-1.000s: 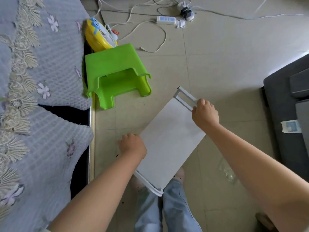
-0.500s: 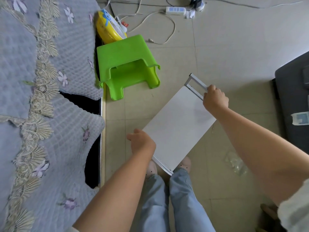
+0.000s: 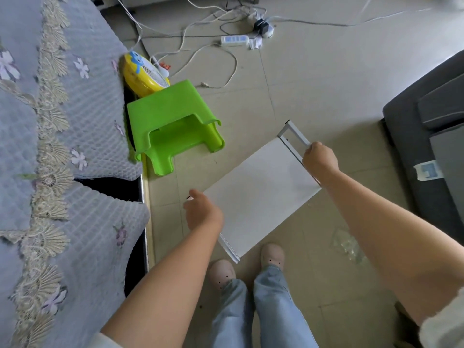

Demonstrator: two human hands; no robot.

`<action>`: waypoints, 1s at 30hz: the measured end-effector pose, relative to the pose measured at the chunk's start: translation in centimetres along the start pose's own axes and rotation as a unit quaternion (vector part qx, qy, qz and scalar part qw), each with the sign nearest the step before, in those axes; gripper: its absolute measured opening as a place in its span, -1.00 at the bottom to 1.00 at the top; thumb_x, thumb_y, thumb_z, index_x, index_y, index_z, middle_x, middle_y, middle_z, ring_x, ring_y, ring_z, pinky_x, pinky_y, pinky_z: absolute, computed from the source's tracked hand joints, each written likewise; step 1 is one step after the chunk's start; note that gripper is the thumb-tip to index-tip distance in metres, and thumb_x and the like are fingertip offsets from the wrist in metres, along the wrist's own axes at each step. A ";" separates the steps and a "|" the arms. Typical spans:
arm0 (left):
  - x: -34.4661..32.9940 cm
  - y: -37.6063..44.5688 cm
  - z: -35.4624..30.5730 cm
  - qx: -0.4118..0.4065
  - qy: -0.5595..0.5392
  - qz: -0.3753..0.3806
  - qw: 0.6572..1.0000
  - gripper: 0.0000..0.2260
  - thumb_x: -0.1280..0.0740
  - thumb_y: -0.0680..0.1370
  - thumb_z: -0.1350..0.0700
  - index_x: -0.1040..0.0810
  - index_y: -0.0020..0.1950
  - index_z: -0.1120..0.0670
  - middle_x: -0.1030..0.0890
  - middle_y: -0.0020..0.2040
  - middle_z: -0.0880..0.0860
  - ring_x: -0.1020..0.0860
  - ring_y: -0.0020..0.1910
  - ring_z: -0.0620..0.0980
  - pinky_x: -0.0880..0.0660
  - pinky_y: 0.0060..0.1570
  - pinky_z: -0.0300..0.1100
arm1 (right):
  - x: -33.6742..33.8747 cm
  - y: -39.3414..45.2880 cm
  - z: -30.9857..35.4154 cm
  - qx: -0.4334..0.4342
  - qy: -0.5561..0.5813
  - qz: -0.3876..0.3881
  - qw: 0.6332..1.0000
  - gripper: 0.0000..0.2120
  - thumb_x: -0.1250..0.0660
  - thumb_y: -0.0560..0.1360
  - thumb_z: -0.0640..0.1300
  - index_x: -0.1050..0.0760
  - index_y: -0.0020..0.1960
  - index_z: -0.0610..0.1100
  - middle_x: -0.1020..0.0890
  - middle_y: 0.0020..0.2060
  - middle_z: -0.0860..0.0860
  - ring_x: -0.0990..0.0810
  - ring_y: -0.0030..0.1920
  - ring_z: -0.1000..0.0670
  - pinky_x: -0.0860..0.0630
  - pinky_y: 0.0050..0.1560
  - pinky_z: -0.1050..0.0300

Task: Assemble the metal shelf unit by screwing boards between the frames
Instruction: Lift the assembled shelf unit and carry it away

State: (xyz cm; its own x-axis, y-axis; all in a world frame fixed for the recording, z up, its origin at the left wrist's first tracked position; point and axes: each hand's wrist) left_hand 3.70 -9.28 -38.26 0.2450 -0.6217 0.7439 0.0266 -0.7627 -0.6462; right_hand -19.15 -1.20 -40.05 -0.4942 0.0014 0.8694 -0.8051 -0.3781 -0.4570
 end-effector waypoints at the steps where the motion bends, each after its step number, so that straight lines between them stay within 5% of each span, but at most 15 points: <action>1: 0.4 0.1 -1.2 -0.012 0.005 -0.008 1.000 -0.61 -0.18 0.55 0.32 -0.19 0.36 0.24 -0.35 0.30 0.32 -0.45 0.21 0.28 -0.41 0.13 0.01 | 1.0 0.3 -0.2 -0.006 0.009 -0.006 1.000 -0.74 -0.02 0.56 -0.29 -0.34 0.18 -0.36 -0.52 0.10 -0.30 -0.51 0.09 -0.27 -0.34 -0.14 0.07; 14: 3.7 3.0 -26.1 -0.142 0.095 -0.082 0.982 -0.67 0.01 0.59 0.34 -0.40 0.29 0.26 -0.44 0.26 0.28 -0.40 0.27 0.23 -0.38 0.17 0.03 | 15.2 12.3 -4.2 -0.102 0.130 -0.016 0.986 -0.83 -0.13 0.43 -0.33 -0.42 0.00 -0.28 -0.48 -0.18 -0.15 -0.45 -0.22 -0.14 -0.35 -0.24 0.12; 22: 2.9 3.8 -43.7 -0.173 0.052 -0.077 0.981 -0.66 0.04 0.62 0.26 -0.39 0.31 0.25 -0.41 0.27 0.27 -0.38 0.27 0.22 -0.34 0.17 -0.02 | 24.7 24.1 -7.8 -0.121 0.139 -0.051 0.982 -0.79 -0.13 0.46 -0.33 -0.45 0.04 -0.32 -0.49 -0.18 -0.16 -0.47 -0.19 -0.13 -0.41 -0.22 0.10; 30: 1.4 5.8 -63.9 -0.323 0.194 -0.090 0.922 -0.69 -0.02 0.58 0.37 -0.36 0.29 0.27 -0.44 0.22 0.30 -0.43 0.21 0.26 -0.40 0.11 0.01 | 33.7 37.6 -12.4 -0.155 0.080 -0.095 0.980 -0.83 -0.19 0.49 -0.35 -0.49 0.05 -0.33 -0.60 -0.05 -0.26 -0.57 -0.02 -0.24 -0.56 -0.01 -0.07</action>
State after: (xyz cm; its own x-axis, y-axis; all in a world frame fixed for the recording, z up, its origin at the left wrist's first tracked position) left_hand -57.72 -25.91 -30.06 -0.0759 -0.3962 0.9150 -0.5806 -0.7285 -0.3636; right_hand -70.09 -3.90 -30.26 -0.3507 0.1985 0.9152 -0.9364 -0.0582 -0.3462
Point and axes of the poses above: each hand's wrist, its own y-axis towards the middle knuckle, its own x-axis out of the back of the hand, z = x × y
